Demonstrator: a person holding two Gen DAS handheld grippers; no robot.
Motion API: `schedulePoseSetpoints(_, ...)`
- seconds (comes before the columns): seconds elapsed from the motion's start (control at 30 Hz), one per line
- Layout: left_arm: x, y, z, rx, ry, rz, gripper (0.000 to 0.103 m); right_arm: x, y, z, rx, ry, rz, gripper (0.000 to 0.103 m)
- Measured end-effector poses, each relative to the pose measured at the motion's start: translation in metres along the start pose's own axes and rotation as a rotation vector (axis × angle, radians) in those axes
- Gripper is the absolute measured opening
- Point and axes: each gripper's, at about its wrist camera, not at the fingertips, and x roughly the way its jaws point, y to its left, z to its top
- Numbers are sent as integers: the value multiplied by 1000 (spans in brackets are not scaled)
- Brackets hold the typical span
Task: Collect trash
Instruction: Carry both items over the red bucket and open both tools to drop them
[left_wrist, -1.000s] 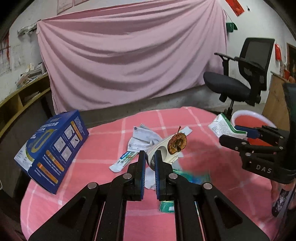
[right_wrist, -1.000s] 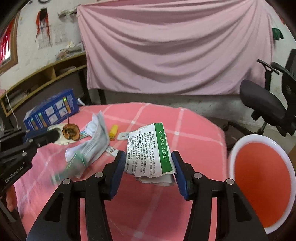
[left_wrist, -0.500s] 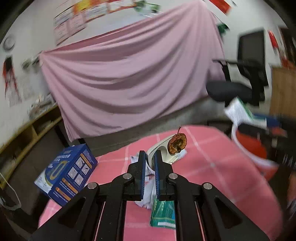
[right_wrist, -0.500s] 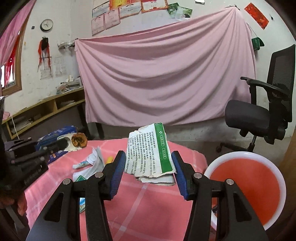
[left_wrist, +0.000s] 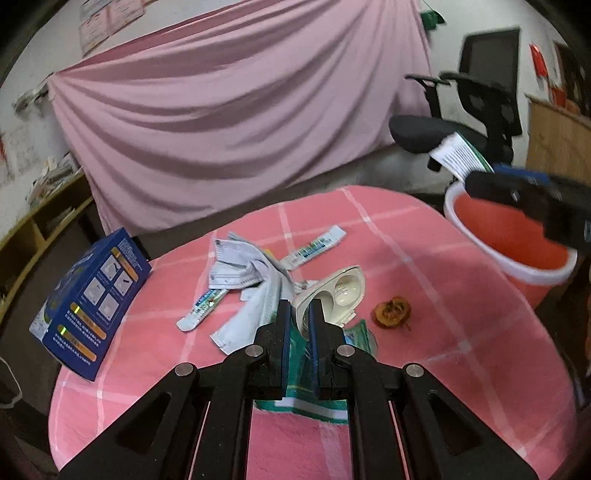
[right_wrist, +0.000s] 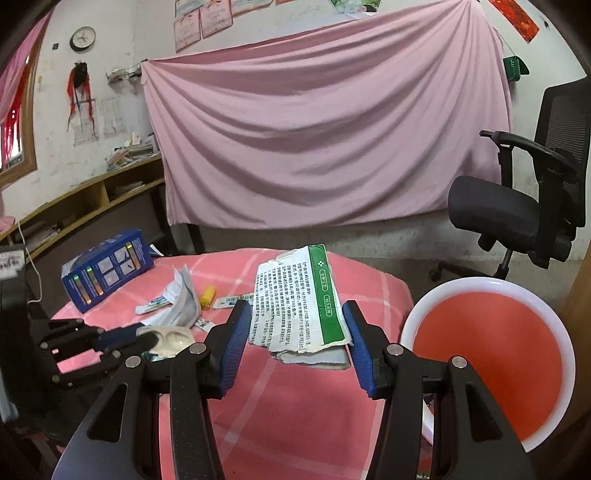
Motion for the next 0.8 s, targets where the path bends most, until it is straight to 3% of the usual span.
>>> schedulePoseSetpoints(0.13, -16, 8, 17, -116, -48, -24, 7, -14, 0, 4, 6, -68, 8, 49)
schedulePoseSetpoints(0.37, -63, 0, 63, -199, -251, -77, 7, -53, -12, 14, 18, -265, -38, 49)
schedulePoseSetpoints(0.53, -87, -23, 93, -189, -374, -158, 7, -81, -36, 17, 45, -384, -128, 49)
schedulePoseSetpoints(0.67, -92, -58, 116, -147, -435, -243, 7, -93, -61, 14, 97, -406, -188, 49)
schedulePoseSetpoints(0.8, -86, -87, 131, -103, -436, -315, 7, -100, -89, 8, 150, -399, -253, 49)
